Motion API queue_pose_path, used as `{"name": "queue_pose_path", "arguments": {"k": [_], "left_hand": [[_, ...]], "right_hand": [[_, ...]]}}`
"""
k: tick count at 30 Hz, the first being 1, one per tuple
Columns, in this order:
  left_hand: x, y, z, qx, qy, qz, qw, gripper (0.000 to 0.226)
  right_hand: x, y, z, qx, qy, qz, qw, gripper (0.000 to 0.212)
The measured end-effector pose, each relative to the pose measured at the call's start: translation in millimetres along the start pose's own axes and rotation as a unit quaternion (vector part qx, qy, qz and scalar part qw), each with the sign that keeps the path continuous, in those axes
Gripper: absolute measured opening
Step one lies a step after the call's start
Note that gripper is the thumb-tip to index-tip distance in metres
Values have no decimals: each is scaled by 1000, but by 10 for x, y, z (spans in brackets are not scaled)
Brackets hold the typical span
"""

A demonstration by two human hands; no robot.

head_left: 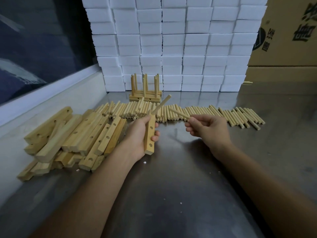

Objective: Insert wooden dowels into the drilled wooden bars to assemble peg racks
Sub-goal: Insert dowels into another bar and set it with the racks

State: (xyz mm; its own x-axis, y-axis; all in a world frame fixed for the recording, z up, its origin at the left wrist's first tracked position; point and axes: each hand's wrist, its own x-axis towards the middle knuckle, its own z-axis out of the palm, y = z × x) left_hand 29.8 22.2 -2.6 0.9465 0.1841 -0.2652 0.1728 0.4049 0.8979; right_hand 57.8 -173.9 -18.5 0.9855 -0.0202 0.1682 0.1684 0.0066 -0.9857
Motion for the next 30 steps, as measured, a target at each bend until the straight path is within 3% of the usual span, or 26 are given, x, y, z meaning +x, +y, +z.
{"name": "queue_pose_path", "arguments": {"k": [15, 30], "left_hand": [[-5, -6, 4, 8, 1, 8, 1000, 28], [9, -18, 2, 16, -3, 11, 1000, 32]], "right_hand": [[48, -118, -15, 181, -2, 65, 981, 13], [54, -180, -59, 215, -27, 125, 968, 17]]}}
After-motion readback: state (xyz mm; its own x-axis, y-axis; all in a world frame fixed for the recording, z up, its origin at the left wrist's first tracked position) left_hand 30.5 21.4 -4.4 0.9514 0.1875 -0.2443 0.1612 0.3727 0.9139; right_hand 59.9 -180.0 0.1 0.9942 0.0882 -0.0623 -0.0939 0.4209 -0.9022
